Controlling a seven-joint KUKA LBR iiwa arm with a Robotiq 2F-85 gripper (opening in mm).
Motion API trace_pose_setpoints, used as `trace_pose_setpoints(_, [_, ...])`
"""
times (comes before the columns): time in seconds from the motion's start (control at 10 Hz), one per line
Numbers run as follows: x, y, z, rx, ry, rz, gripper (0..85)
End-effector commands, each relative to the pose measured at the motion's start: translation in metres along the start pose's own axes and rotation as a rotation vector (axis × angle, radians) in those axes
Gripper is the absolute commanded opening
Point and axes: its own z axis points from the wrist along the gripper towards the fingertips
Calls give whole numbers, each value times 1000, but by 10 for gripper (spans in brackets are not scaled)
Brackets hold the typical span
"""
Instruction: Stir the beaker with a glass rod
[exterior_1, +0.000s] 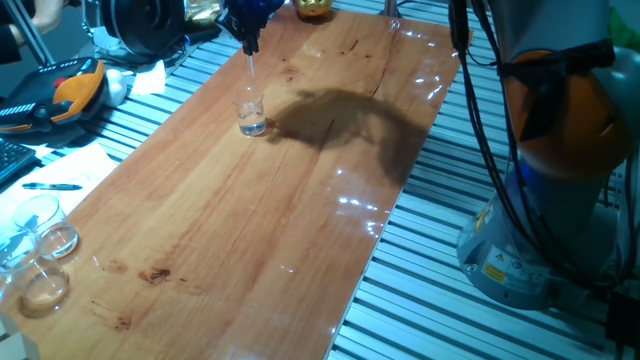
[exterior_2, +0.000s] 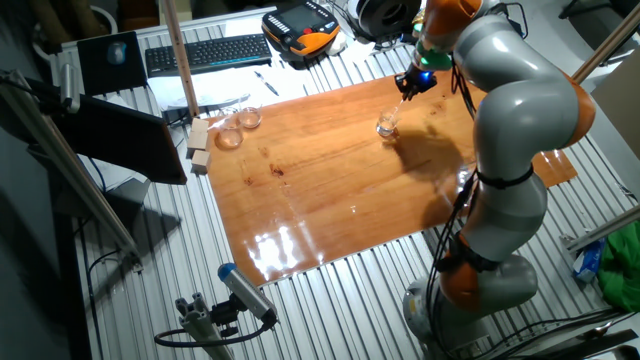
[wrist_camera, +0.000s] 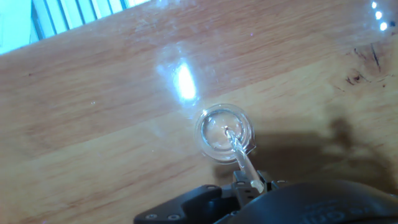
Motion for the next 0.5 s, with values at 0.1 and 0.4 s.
trace_pose_setpoints(0.1, [0,0,1,8,23,-17,0])
trace_pose_setpoints(0.4, [-1,1,4,30,57,-50,0])
